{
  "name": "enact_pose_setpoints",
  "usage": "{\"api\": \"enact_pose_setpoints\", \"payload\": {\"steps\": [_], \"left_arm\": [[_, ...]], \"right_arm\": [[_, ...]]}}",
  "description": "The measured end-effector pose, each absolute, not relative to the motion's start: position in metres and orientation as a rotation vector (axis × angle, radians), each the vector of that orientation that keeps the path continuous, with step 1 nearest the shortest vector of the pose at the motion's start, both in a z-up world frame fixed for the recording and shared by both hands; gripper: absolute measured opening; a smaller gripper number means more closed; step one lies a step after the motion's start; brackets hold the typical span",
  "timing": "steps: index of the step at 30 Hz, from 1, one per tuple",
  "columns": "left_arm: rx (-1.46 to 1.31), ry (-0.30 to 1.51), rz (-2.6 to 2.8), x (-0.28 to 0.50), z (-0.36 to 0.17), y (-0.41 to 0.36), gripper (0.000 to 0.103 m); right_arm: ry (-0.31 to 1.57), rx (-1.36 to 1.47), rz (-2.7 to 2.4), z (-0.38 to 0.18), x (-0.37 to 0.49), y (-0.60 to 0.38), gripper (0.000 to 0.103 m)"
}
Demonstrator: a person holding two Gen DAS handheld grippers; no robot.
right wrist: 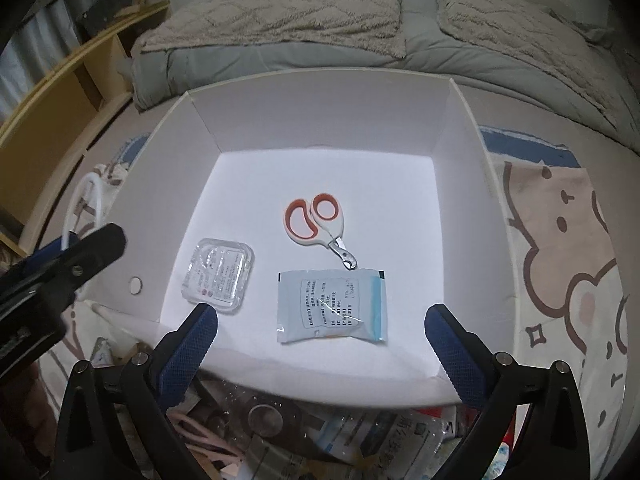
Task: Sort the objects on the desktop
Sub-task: 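Lower the medicine packet into the shoebox and open the right gripper while the left gripper lowers the ring, then open the left gripper to drop the white ring into the shoebox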
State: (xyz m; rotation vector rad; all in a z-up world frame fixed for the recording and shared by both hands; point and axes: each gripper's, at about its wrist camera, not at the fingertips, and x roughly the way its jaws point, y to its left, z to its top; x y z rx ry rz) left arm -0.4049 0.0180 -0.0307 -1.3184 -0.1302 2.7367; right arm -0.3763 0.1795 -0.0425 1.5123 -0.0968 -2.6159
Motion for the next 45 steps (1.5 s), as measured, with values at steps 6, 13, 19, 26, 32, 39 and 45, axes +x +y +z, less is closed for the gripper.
{"api": "enact_pose_setpoints", "payload": {"steps": [6,13,19,26,32,39,45], "left_arm": [[-1.323,-0.119,2.712,-0.403,-0.035,0.034,0.085],[-1.352,-0.081,2.675,-0.406,-0.048,0.052,0.085],[-1.402,-0.067,2.662,-0.411,-0.064,0.055,0.085],[-1.432,-0.047,2.663,-0.415,-0.075,0.055,0.085],[-1.441,-0.058,2.657,-0.418,-0.079,0.055,0.085],[-1.470,-0.032,2.631,-0.417,-0.083,0.058,0.091],[-1.469,-0.028,2.628,-0.416,-0.082,0.058,0.091]], "right_arm": [[-0.095,1.471,-2.657,-0.031,-0.364,0.190,0.103],[-0.068,1.437,-2.713,-0.018,-0.347,0.206,0.103],[-0.086,1.435,-2.745,-0.012,-0.339,0.220,0.103],[-0.092,1.451,-2.741,-0.015,-0.336,0.226,0.103],[-0.092,1.445,-2.732,-0.016,-0.338,0.223,0.103],[-0.090,1.456,-2.723,-0.019,-0.341,0.220,0.103],[-0.129,1.466,-2.722,-0.019,-0.344,0.223,0.103]]}}
